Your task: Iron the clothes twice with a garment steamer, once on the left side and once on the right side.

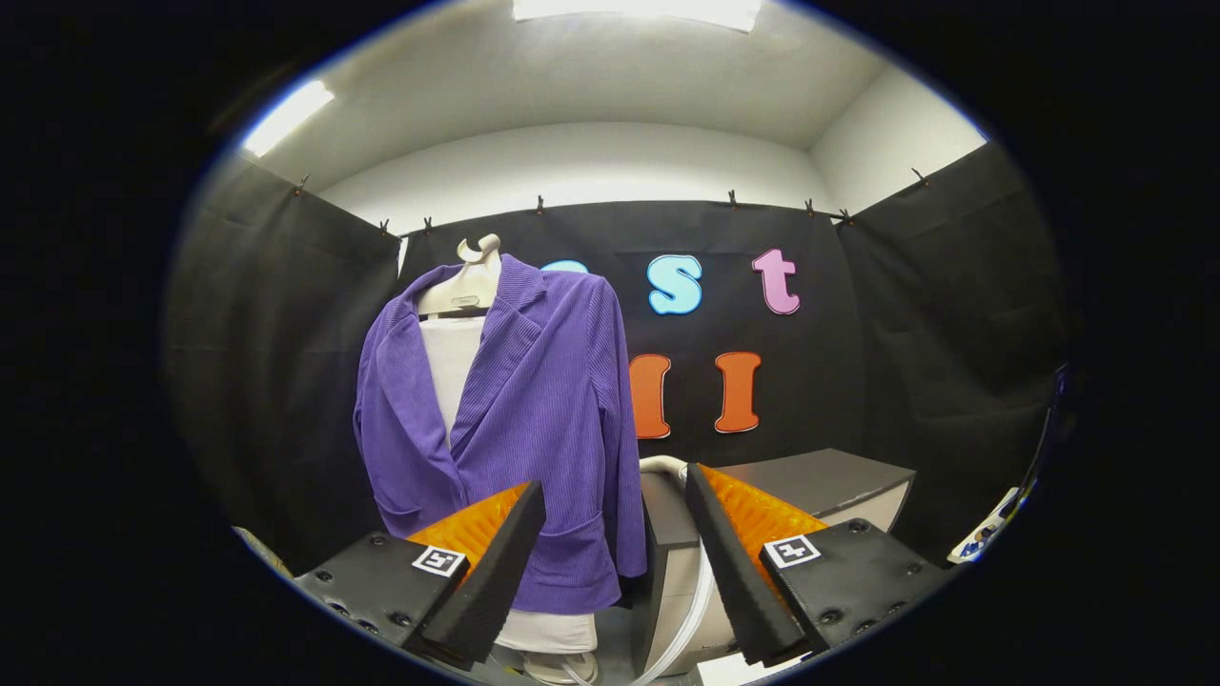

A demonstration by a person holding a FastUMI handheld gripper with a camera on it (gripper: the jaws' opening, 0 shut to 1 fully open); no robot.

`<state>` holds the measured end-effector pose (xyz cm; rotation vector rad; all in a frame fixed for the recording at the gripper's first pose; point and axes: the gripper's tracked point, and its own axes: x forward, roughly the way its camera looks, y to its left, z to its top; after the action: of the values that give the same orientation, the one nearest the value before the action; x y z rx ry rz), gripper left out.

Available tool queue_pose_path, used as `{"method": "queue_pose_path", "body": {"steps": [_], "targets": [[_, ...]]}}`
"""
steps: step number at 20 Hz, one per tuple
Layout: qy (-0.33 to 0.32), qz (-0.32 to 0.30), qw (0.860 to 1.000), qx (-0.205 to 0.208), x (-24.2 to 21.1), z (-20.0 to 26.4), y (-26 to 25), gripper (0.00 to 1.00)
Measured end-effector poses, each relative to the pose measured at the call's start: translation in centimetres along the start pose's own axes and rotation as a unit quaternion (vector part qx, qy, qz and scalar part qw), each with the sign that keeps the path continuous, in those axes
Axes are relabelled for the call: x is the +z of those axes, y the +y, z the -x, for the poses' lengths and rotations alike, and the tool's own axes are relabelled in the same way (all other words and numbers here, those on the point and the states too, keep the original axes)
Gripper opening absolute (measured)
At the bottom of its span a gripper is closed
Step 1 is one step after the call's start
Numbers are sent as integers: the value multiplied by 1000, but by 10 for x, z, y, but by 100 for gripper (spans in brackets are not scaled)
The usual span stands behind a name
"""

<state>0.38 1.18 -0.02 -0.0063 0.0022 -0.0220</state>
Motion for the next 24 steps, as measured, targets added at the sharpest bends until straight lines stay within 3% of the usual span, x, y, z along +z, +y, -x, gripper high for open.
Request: {"method": "queue_pose_path", "body": {"steps": [9,14,19,24], "targets": [[7,24,999,-37,8,-4,18,98],[5,-9,999,-39,28,-19,31,98],[-4,-1,999,-44,60,-71,10,98],[18,-14,999,-30,80,-175,-42,98]]}}
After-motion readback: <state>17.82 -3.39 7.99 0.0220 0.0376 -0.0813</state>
